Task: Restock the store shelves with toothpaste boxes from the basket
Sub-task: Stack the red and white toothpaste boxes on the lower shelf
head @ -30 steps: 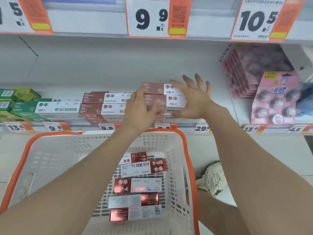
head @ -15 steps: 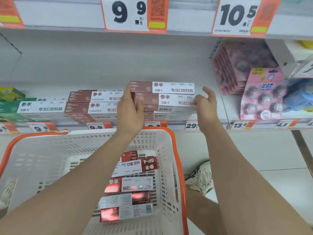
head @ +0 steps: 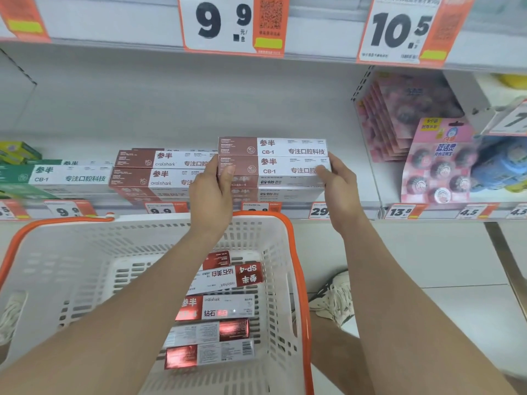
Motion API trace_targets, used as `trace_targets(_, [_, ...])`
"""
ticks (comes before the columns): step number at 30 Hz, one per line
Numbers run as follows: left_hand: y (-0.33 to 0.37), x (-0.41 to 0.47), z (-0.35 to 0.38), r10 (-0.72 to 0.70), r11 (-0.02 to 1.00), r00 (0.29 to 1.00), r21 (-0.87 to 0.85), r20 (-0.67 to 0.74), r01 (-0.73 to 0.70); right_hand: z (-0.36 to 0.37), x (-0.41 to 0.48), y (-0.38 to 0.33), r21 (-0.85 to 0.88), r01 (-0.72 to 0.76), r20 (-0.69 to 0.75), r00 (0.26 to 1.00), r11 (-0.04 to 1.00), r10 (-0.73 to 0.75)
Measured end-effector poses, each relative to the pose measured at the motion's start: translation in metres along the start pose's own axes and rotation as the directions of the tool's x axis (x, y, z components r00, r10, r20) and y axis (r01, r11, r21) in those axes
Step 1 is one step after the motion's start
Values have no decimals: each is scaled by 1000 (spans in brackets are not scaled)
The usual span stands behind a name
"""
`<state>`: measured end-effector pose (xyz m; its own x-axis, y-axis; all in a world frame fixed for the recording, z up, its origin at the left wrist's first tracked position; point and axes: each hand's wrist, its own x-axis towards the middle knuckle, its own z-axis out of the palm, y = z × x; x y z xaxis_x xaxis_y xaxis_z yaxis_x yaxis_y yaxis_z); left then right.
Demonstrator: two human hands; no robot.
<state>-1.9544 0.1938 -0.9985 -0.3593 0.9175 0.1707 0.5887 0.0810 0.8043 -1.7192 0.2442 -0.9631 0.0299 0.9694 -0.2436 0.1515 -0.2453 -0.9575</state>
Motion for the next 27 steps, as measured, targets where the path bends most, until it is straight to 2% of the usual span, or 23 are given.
trace_targets(6, [0,1,-1,23,1000,1000,-1,-19,-23,0,-1,8,-129,54,-18,998,990,-57])
trace_targets(22, [0,-4,-4,28,1000,1000,-10,-5,-28,2,-4,17,-129,124,-19,992,984,-127])
trace_targets(25, [3,-4,-5,26,1000,1000,-4,6,-26,2,-5,22,-80,81,-37,996,993,-84])
trace_targets(27, [2,-5,-5,13,1000,1000,-17,20,-12,-4,-5,30,-120,35,-99,994,992,-47])
